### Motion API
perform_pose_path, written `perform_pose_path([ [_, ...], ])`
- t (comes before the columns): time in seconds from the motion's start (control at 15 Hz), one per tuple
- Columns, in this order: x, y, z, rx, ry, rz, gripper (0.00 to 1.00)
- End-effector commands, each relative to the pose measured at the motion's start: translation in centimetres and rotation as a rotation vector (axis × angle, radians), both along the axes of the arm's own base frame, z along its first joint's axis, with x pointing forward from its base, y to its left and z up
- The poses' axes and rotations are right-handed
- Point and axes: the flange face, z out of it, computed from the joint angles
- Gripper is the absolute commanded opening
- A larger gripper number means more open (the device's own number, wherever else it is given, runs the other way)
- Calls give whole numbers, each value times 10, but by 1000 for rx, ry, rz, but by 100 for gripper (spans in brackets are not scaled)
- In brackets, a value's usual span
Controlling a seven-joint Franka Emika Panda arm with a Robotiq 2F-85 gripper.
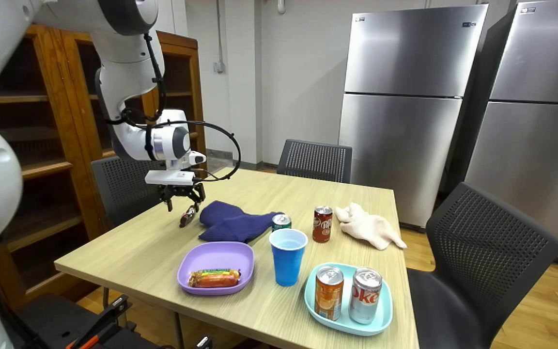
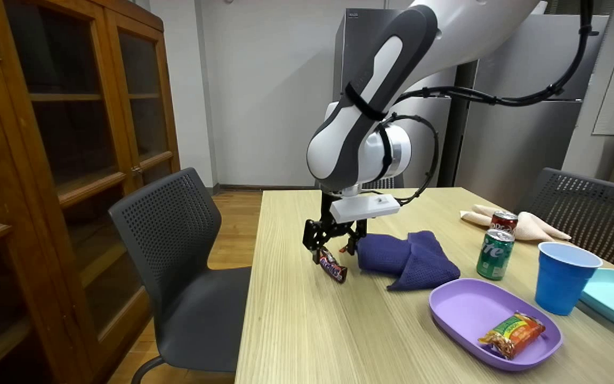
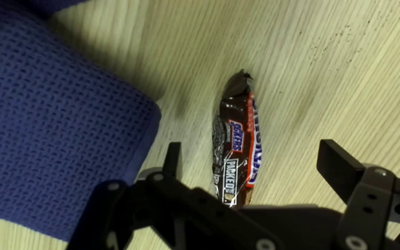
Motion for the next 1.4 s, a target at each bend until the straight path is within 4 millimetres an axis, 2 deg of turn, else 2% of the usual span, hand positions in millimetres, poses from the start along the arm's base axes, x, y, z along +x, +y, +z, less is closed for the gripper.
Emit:
perform_pose_path([
  [0.0, 8, 4, -7, -20, 29, 25, 100],
  [0.4, 10, 3, -13, -26, 39, 24, 100],
  [0.47, 10, 4, -13, -27, 38, 27, 75],
  [0.6, 10, 4, -14, -28, 39, 30, 66],
  [1.0, 12, 4, -14, -24, 35, 30, 18],
  [1.13, 13, 5, -9, -22, 30, 36, 5],
  [1.33, 13, 7, 7, -22, 6, 49, 3],
])
